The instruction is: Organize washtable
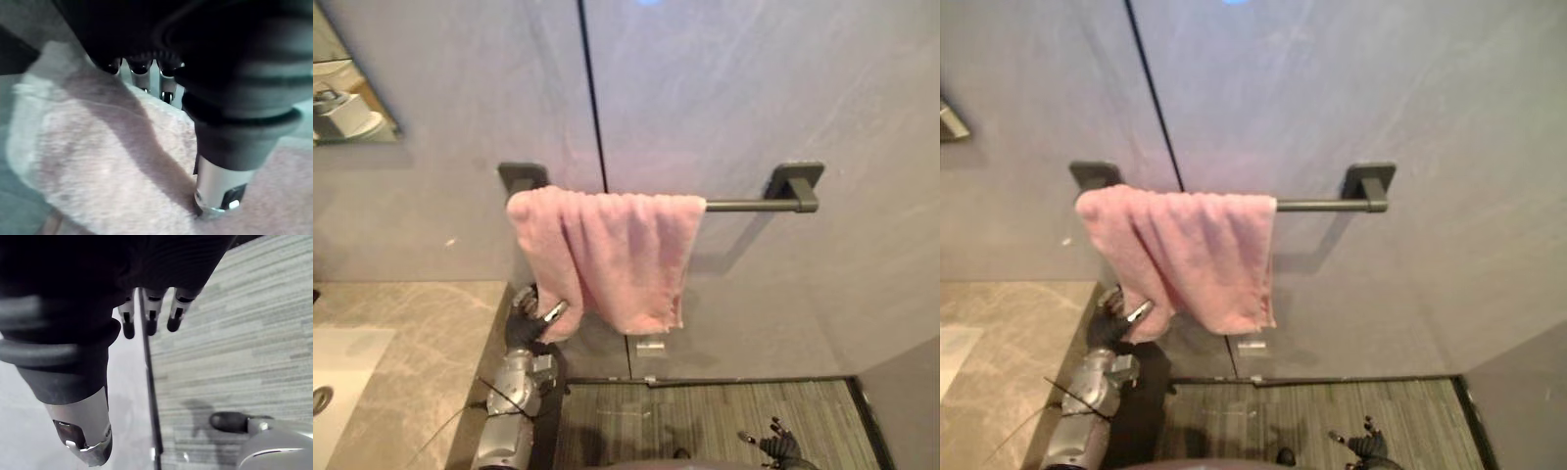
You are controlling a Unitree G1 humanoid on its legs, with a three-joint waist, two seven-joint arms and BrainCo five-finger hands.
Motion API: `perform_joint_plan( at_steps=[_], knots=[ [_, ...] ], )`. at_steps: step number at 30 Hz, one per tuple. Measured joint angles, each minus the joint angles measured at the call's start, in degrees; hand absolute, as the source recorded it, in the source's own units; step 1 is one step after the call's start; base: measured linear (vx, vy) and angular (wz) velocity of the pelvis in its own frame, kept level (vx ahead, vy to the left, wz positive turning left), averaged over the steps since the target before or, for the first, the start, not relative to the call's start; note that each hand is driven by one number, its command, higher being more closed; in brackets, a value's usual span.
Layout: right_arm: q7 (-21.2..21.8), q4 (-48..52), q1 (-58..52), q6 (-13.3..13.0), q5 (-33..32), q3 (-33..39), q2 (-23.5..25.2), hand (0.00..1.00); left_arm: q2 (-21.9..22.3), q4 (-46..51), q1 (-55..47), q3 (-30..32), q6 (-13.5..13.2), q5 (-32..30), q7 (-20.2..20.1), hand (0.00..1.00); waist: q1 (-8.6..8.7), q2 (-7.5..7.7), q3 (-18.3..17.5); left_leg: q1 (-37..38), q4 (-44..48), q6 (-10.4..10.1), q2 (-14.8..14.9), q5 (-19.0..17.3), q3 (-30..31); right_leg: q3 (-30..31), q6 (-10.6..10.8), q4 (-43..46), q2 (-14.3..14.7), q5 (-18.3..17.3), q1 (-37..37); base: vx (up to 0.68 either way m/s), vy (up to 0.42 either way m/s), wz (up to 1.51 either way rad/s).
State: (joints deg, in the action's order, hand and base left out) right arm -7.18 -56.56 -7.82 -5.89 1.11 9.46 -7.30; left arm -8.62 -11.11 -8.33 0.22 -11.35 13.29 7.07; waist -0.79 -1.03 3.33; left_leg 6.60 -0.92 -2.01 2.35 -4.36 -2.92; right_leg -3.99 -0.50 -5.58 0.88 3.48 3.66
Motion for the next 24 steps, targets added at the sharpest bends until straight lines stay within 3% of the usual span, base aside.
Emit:
perform_joint_plan(
  at_steps=[8,14,19,24],
  knots=[
    [0.00,1.86,-0.38,-0.01,-0.02,-0.26,-0.01,0.00,-0.18,-2.46,3.07,-0.11,0.25,0.08,-0.98,1.00,0.21,0.40,-0.10,0.23,-0.04,0.15,-0.28,-0.34,-0.60,0.75,0.10,-0.01,0.03,0.13,-0.04,0.00,0.010,-0.04],
    [-0.18,8.82,-0.51,-0.21,-0.13,-0.42,0.00,0.00,-1.14,-2.95,3.29,-0.01,0.24,0.08,-0.87,1.00,0.42,0.48,-0.15,0.24,0.19,0.24,-0.31,-0.40,-1.33,1.45,0.38,-0.04,-0.04,0.51,-0.26,-0.04,0.016,-0.07],
    [-0.07,27.04,-2.42,-0.62,-0.52,-0.42,-0.04,0.00,-1.18,-2.75,3.32,0.48,0.22,0.05,-0.85,1.00,1.70,0.55,-0.14,-0.27,1.06,0.54,-0.31,-0.77,-2.58,3.00,0.38,-0.07,-0.08,1.30,-1.01,-0.05,0.019,-0.15],
    [1.99,41.27,-3.44,-2.80,-0.77,-0.54,-0.23,0.00,-1.42,-1.05,3.31,0.63,0.18,0.01,-0.89,1.00,1.81,0.98,-0.16,-0.42,1.36,0.54,-0.29,-0.90,-4.19,4.28,0.55,-0.24,-0.02,1.97,-1.69,-0.06,0.019,-0.16]
  ],
)
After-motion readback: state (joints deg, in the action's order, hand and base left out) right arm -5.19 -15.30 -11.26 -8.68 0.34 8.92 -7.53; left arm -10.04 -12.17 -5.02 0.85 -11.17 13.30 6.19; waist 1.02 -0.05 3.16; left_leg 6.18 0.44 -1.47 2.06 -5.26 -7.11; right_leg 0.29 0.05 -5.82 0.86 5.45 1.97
